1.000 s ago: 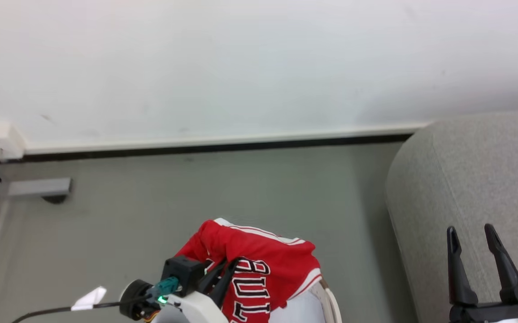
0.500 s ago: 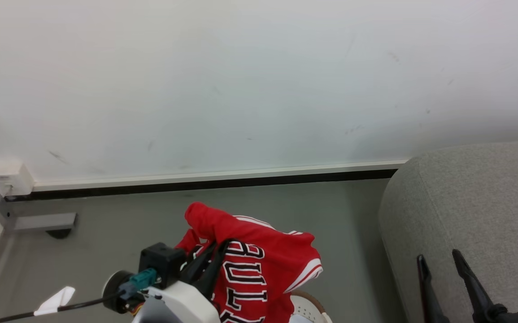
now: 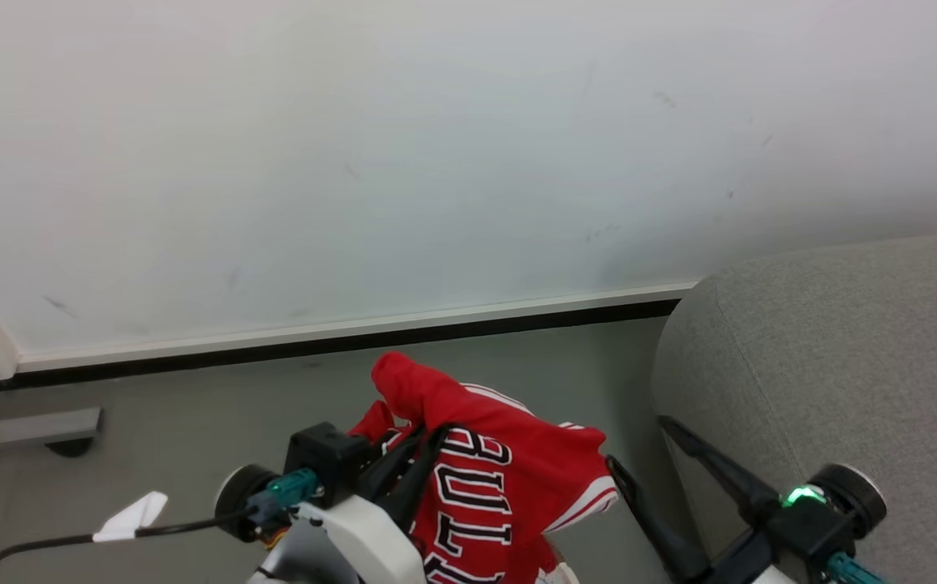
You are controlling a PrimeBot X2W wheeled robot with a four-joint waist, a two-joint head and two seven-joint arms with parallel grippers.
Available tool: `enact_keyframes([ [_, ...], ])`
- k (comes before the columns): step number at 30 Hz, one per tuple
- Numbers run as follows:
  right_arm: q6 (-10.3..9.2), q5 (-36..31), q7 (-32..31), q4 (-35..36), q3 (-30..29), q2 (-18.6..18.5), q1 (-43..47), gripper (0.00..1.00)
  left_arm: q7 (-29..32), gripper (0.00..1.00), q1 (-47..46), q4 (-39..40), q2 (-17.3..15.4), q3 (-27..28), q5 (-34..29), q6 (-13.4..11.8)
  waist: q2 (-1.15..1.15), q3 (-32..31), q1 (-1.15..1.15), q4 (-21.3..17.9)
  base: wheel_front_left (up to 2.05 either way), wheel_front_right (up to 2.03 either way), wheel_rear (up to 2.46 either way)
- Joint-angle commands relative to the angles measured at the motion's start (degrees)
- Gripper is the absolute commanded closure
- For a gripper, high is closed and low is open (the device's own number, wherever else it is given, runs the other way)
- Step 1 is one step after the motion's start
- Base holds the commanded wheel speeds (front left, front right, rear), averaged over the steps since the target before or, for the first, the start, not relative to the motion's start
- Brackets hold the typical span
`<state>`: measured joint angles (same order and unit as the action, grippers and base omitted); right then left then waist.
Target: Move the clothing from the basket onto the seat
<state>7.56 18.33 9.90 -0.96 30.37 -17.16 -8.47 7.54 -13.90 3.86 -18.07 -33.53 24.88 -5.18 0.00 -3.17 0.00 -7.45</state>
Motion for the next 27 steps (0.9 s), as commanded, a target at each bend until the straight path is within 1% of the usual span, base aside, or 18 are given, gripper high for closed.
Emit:
enact_keyframes([
  [1,-0.14,1.0,-0.5,0.3,1.0,-0.5,-1.3,0.0,-0.1,1.0,-0.7,-0.1,0.1,0.1,-0.5,0.1,0.0,0.0,0.0,-0.2,0.0,0.0,0.0],
  [4,-0.14,4.5,-4.4,0.2,7.6,-4.0,-7.8,0.0,0.0,1.0,-1.4,-0.4,0.6,-0.9,-0.4,1.0,0.0,0.0,0.0,-0.5,0.0,0.0,0.0],
  [7,-0.14,9.4,-7.7,-1.3,13.9,-6.5,-13.3,0.0,-0.1,1.0,-2.4,-0.9,1.6,-2.0,-0.4,1.8,0.0,-0.1,0.0,0.0,0.0,0.0,0.0],
  [10,-0.14,13.7,-9.3,-4.1,19.3,-8.4,-17.8,0.0,-0.3,1.0,-3.5,-1.7,2.9,-3.2,-0.1,2.8,0.0,-0.2,0.0,0.9,0.0,0.0,0.0],
  [14,-0.14,20.0,-8.7,-8.6,25.4,-8.9,-21.8,0.0,-0.4,1.0,-4.8,-2.7,4.4,-4.8,1.1,4.7,0.0,-0.5,0.0,1.9,0.0,0.0,0.0],
  [16,-0.13,23.2,-7.6,-10.7,28.9,-8.4,-23.6,0.0,0.0,1.0,-5.4,-3.0,5.3,-5.4,2.1,5.9,0.0,-0.6,0.0,2.3,0.0,0.0,0.0],
  [20,-0.13,29.9,-4.9,-13.6,38.1,-7.8,-26.8,0.0,1.0,1.0,-6.3,-4.0,6.7,-6.5,5.3,8.7,0.0,-1.0,0.0,3.2,0.0,0.0,0.0],
  [22,-0.13,33.4,-3.2,-14.7,40.7,-7.0,-27.9,0.0,1.3,1.0,-7.1,-4.9,6.9,-6.9,6.2,9.6,0.0,-1.2,0.0,3.6,0.0,0.0,0.0],
  [23,-0.13,34.8,-2.6,-15.0,41.5,-6.7,-28.5,0.36,1.4,1.0,-7.2,-5.4,7.2,-6.9,7.0,9.9,0.0,-1.2,0.0,3.7,0.0,0.0,0.0],
  [24,-0.13,35.3,-1.7,-15.1,42.0,-6.5,-29.1,0.9,1.4,1.0,-7.5,-5.9,7.4,-6.9,7.3,10.0,0.0,-1.2,0.0,3.8,0.0,0.0,0.0],
  [25,-0.13,36.6,-1.0,-15.2,42.5,-6.2,-29.3,1.0,1.5,1.0,-7.8,-6.4,7.3,-6.9,7.3,10.2,0.0,-1.2,0.0,3.9,0.0,0.0,0.0],
  [27,-0.13,37.9,0.2,-15.4,42.9,-6.0,-29.5,1.0,1.3,1.0,-8.1,-7.1,7.2,-6.8,7.8,10.4,0.0,-1.2,0.0,3.9,0.0,0.0,0.0],
])
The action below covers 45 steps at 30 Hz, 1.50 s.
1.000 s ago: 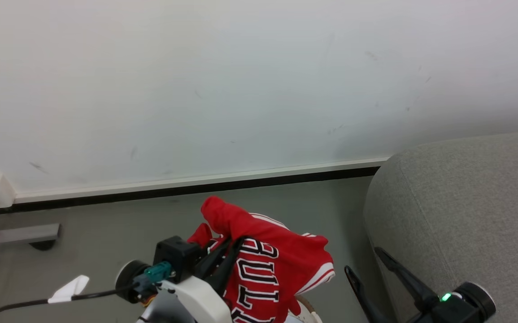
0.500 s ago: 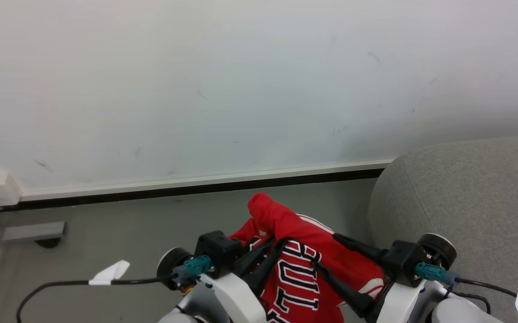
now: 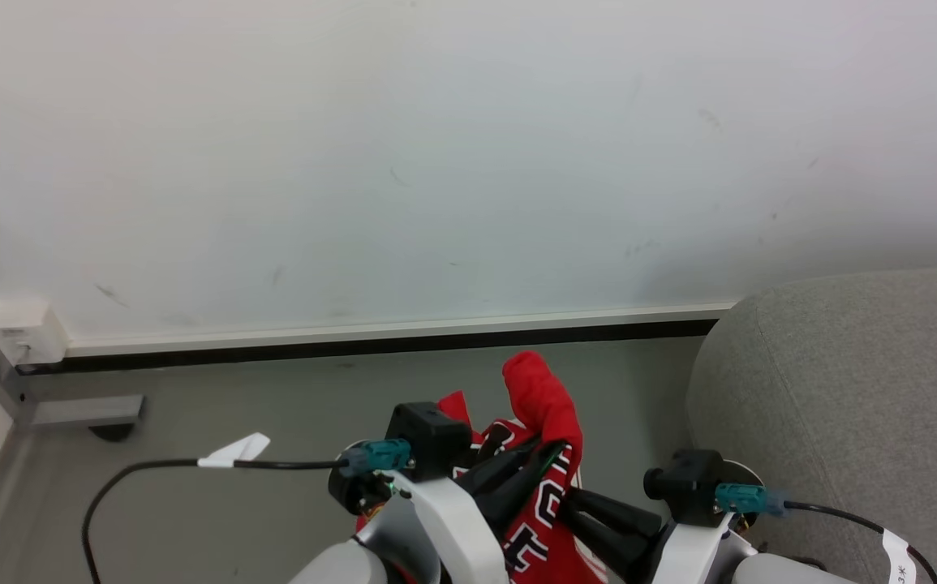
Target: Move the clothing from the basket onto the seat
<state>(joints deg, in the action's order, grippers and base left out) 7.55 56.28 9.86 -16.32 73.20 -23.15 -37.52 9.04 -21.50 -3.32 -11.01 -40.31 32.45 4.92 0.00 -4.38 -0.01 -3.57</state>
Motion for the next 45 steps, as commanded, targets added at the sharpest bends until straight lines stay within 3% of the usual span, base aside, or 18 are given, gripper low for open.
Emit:
enact_keyframes([
  [1,-0.12,0.4,0.7,-0.1,0.1,0.1,-0.9,1.0,-0.2,1.0,-0.7,-0.2,0.0,0.1,0.4,0.2,0.0,0.1,0.01,0.0,0.0,0.0,0.0],
  [15,-0.12,5.0,5.0,-0.3,0.2,-1.1,-1.7,1.0,-2.0,1.0,0.7,-1.7,-2.9,2.6,0.0,-2.0,0.0,1.0,0.01,-1.2,0.0,0.0,0.0],
  [16,-0.12,5.1,5.0,-0.4,0.2,-1.2,-1.8,1.0,-2.2,0.95,0.8,-1.7,-3.1,2.7,-0.1,-2.2,0.0,1.1,0.01,-1.1,0.0,0.0,0.0],
  [17,-0.12,5.2,5.1,-0.6,0.2,-1.3,-1.9,1.0,-2.4,0.82,1.0,-1.9,-3.2,2.9,-0.2,-2.4,0.0,1.1,0.01,-1.0,0.0,0.0,0.0],
  [21,-0.12,5.5,5.4,-1.2,0.2,-1.3,-2.3,1.0,-3.2,0.62,1.4,-2.4,-3.6,3.0,-0.5,-2.9,0.0,1.3,0.01,-0.4,0.0,0.0,0.0],
  [24,-0.12,5.4,5.4,-1.2,-0.7,-0.9,-2.6,1.0,-3.8,0.52,1.5,-2.7,-3.7,3.2,-0.7,-3.3,0.0,1.4,0.01,0.3,0.0,0.0,0.0],
  [25,-0.12,5.1,5.4,-1.2,-1.1,-0.8,-2.5,1.0,-3.9,0.4,1.6,-2.7,-3.7,3.2,-0.8,-3.5,0.0,1.4,0.01,0.6,0.0,0.0,0.0],
  [26,-0.12,4.6,5.4,-1.3,-1.8,-0.7,-2.4,1.0,-4.0,0.22,1.6,-2.7,-3.8,3.2,-0.9,-3.5,0.0,1.4,0.01,0.9,0.0,0.0,0.0],
  [27,-0.12,4.1,5.4,-1.1,-2.6,-0.3,-2.2,1.0,-4.0,0.11,1.7,-2.7,-3.8,3.1,-0.9,-3.7,0.0,1.4,0.01,1.2,0.0,0.0,0.0],
  [28,-0.12,3.8,5.4,-1.0,-3.4,0.0,-1.8,1.0,-4.2,0.02,1.8,-2.6,-3.8,3.2,-0.9,-3.9,0.0,1.4,0.01,1.5,0.0,0.0,0.0],
  [29,-0.12,3.5,5.4,-0.8,-4.1,0.2,-1.4,1.0,-4.1,0.0,1.9,-2.4,-3.8,3.2,-0.9,-4.0,0.0,1.5,0.01,1.9,0.0,0.0,0.0],
  [45,-0.12,0.8,5.4,-0.2,-7.6,0.8,0.8,1.0,-5.9,0.0,4.1,-0.5,-5.3,3.5,-2.4,-7.2,0.0,1.5,0.01,5.0,0.0,0.0,0.0],
])
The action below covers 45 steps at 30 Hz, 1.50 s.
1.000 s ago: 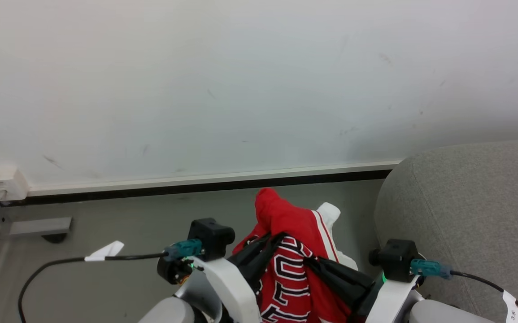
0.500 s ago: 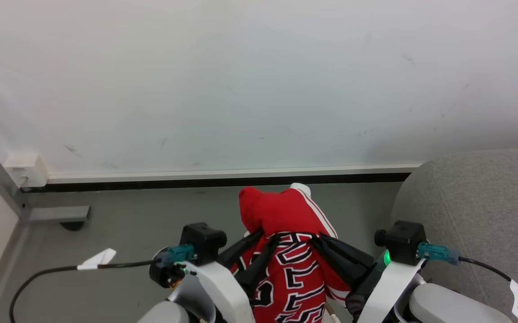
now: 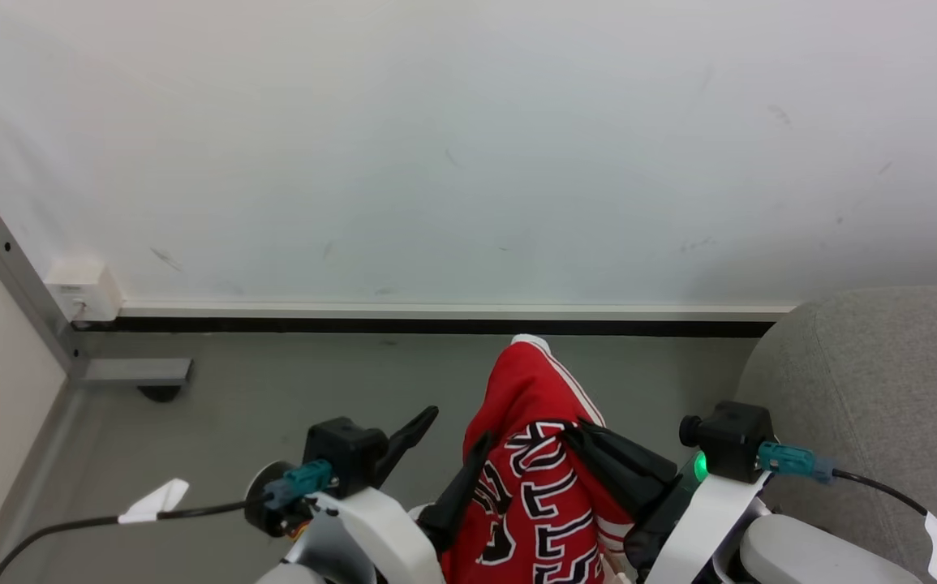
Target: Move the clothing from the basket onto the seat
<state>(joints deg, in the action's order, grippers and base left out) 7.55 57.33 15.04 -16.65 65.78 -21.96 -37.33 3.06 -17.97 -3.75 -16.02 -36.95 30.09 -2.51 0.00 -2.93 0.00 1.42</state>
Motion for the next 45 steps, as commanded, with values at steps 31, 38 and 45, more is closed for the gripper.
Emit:
enact_keyframes([
  [31,-0.12,-7.4,0.2,3.7,-20.0,-7.8,4.7,1.0,-5.7,0.0,3.6,2.4,0.9,-2.4,-0.9,-1.1,0.0,3.2,0.0,-23.2,0.0,0.0,0.0],
  [38,-0.12,-8.5,0.2,5.0,-23.6,-9.9,6.9,1.0,-5.7,0.0,2.8,2.9,1.7,-3.5,-1.2,-0.5,0.0,3.7,0.0,-29.0,0.0,0.0,0.0],
  [45,-0.12,-9.3,0.2,5.6,-27.6,-10.5,9.2,1.0,-5.2,0.0,1.8,3.5,1.8,-4.6,-1.7,-0.1,0.0,4.9,0.0,-30.4,0.0,0.0,0.0],
])
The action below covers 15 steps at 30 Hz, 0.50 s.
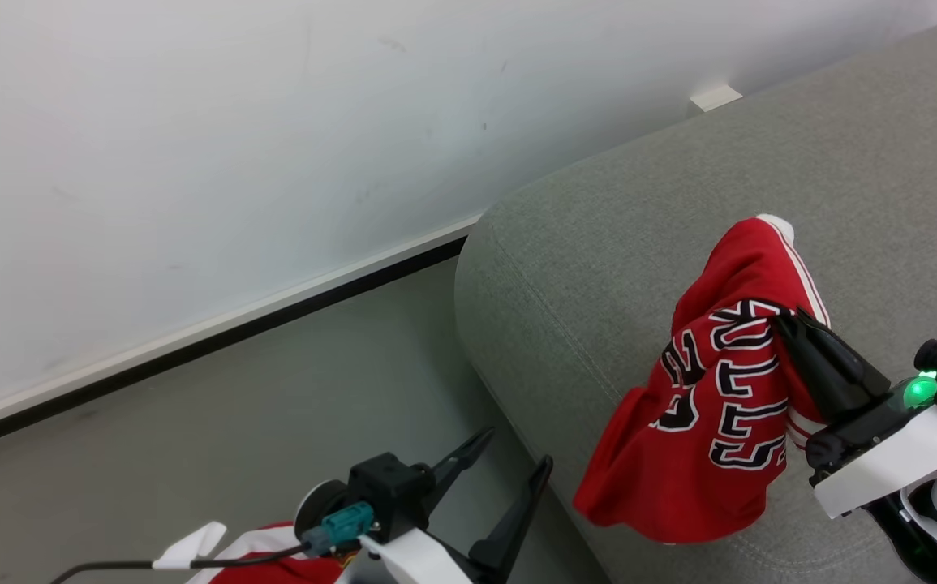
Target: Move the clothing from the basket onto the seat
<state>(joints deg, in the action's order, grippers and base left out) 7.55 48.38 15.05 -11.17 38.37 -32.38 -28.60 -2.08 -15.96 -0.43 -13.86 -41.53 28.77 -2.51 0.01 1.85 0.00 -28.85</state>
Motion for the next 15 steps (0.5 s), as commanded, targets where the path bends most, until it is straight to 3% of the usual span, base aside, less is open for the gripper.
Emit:
enact_keyframes([
  [1,-0.12,-0.5,0.2,0.0,-0.5,0.1,0.6,1.0,0.0,0.0,-0.4,0.3,-0.3,-0.1,-0.5,-0.1,-0.01,0.3,0.0,-0.2,0.0,0.0,0.0],
  [6,-0.12,-1.1,0.2,-1.3,-6.3,1.1,-0.8,1.0,1.6,0.0,-3.5,1.7,-0.5,-0.4,-1.9,-0.1,-0.01,4.9,0.0,1.7,0.0,0.0,0.0],
  [15,-0.13,-9.2,0.2,-10.1,-22.8,4.9,-13.8,1.0,6.7,0.0,-16.1,4.8,-2.2,-0.5,-5.9,2.9,-0.01,22.1,0.0,8.0,0.0,0.0,0.0],
])
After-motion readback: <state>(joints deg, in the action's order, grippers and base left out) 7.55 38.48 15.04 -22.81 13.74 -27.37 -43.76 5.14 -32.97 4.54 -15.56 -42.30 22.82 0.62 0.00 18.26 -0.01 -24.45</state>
